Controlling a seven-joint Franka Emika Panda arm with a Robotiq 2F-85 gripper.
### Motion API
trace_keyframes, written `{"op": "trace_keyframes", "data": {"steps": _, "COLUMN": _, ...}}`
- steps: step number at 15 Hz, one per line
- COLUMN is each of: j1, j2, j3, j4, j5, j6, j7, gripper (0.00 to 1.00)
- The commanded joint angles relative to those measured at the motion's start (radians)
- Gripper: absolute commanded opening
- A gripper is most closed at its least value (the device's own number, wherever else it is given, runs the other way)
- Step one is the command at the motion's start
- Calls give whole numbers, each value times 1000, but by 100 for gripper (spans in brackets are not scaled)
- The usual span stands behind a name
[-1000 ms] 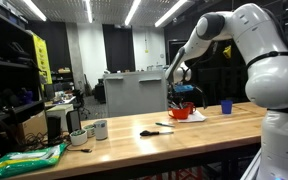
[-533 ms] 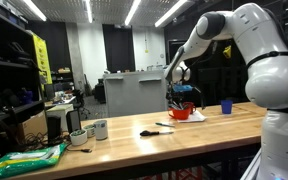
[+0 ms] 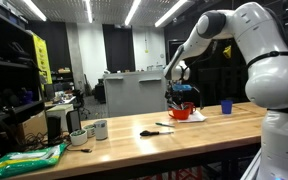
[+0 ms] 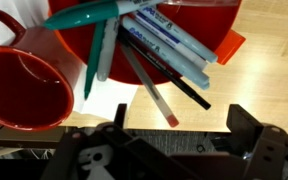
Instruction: Remove the red pen from the orange mug and put it on the left side of the counter.
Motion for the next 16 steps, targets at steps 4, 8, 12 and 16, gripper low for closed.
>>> {"op": "trace_keyframes", "data": {"steps": 4, "j1": -27, "j2": -37, "j3": 16, "j4": -35, "j5": 41, "j6": -28, "j7": -40, "gripper": 100}}
{"op": "trace_keyframes", "data": {"steps": 8, "j1": -38, "j2": -36, "j3": 17, "j4": -35, "j5": 61, "j6": -37, "j7": -54, "gripper": 100}}
{"op": "trace_keyframes", "data": {"steps": 12, "j1": -41, "j2": -35, "j3": 15, "j4": -37, "j5": 67, "j6": -38, "j7": -67, "gripper": 61}}
{"op": "trace_keyframes", "data": {"steps": 16, "j1": -41, "j2": -36, "j3": 15, "j4": -41, "j5": 66, "j6": -38, "j7": -71, "gripper": 30}}
